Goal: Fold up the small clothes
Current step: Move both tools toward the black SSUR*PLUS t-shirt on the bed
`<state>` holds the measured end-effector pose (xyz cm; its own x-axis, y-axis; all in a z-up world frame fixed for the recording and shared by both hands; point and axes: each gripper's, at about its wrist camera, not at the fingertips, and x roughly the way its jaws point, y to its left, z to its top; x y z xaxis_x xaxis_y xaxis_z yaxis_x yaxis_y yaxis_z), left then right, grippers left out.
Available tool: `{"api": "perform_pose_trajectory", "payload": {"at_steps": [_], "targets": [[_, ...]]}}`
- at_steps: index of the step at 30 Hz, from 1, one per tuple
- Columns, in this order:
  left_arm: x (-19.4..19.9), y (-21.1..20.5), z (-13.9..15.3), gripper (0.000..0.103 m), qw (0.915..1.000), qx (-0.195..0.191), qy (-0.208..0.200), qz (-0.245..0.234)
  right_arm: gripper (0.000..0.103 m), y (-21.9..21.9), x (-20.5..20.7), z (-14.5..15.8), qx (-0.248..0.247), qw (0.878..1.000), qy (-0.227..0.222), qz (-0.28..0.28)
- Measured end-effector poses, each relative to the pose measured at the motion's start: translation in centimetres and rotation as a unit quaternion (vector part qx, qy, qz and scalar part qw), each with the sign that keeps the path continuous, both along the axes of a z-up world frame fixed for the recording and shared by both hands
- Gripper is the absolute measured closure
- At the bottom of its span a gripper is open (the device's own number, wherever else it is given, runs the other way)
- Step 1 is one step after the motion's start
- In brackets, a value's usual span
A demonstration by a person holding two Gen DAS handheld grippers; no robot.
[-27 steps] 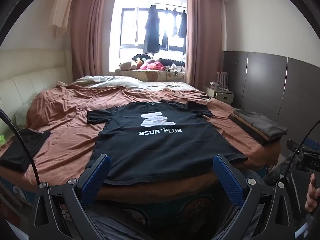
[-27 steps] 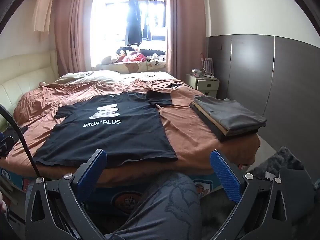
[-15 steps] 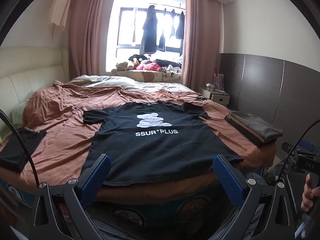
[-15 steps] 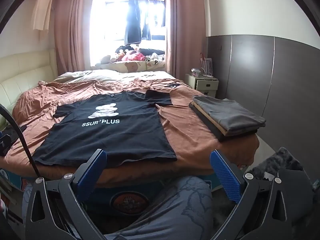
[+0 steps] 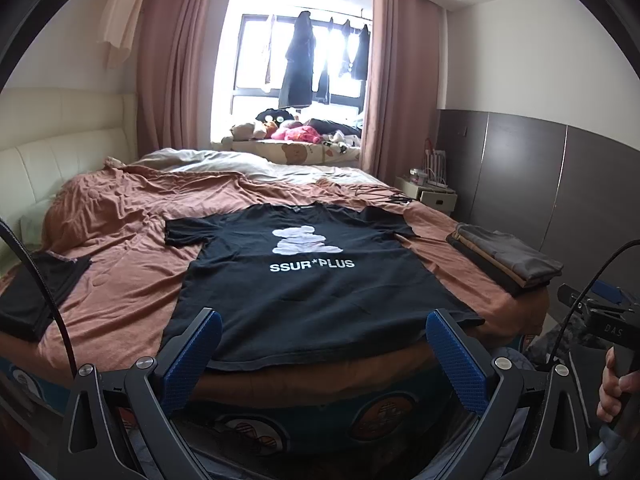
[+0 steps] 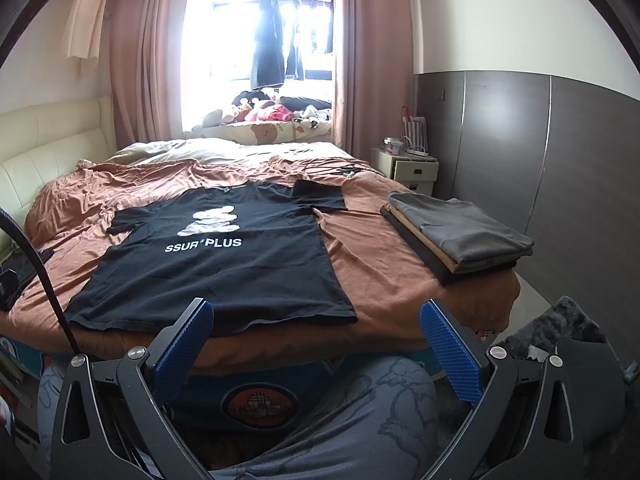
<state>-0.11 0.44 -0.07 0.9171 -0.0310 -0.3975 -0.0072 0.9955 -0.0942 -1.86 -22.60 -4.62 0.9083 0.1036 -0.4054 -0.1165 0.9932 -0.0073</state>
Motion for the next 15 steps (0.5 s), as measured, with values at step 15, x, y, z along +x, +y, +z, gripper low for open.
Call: {"api": "perform_pose_trajectory", "payload": {"at_steps": [15], "targets": [[-1.0,0.5,1.2,0.000,0.9999,0.001,-0.010,-0.001,0.000,-0.2,-0.7,0.8,0.001,1.000,-0.007,0.002]]}}
